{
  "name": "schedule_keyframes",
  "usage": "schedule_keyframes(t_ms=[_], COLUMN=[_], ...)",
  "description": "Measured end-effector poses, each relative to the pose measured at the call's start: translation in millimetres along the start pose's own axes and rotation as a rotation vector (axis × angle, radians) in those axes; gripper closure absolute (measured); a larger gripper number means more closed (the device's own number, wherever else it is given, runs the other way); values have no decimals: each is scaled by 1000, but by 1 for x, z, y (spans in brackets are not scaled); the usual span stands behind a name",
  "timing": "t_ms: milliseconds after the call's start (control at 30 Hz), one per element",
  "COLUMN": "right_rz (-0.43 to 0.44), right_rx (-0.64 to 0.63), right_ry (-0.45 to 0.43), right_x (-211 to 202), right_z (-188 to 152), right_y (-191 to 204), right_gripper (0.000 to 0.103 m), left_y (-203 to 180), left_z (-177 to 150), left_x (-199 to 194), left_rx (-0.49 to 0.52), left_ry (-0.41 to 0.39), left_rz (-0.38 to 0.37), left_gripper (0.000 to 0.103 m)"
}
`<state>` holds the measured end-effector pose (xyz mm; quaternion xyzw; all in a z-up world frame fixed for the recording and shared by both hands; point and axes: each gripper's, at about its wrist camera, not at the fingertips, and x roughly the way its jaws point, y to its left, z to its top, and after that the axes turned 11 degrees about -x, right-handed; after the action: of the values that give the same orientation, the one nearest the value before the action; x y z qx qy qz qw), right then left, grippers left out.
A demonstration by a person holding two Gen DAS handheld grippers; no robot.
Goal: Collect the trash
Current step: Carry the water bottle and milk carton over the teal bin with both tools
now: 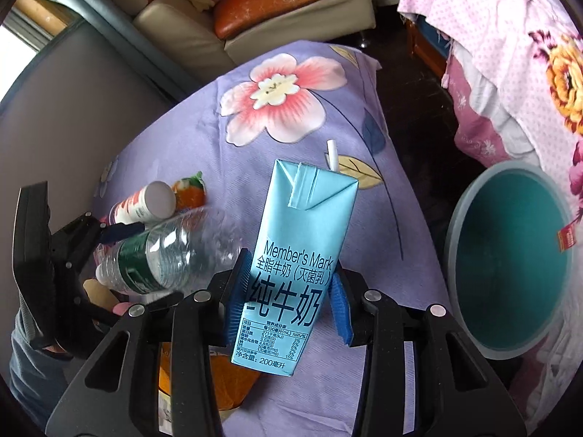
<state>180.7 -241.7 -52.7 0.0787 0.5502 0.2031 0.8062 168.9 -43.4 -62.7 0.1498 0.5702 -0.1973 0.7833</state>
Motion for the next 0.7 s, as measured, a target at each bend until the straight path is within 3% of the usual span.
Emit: schedule_keyframes(t_ms=[167,433,600,700], right_rz=[7,62,79,87], right_rx=[7,65,93,97], right_ry=[-43,-89,-130,-140], right_x=[-7,-18,-29,-32], right_z=[-7,-18,-24,-26], right_y=[-12,-34,-48,-52], right_gripper=[64,65,65,65], left_y=[-21,-33,-36,-25], left_z=[3,19,31,35], left_x=[-15,-20,-33,-44], left_rx=[-33,-153,-171,-233], left_ry=[-28,13,-30,-68], left_rz=[29,13,26,24], left_gripper=[25,26,28,30])
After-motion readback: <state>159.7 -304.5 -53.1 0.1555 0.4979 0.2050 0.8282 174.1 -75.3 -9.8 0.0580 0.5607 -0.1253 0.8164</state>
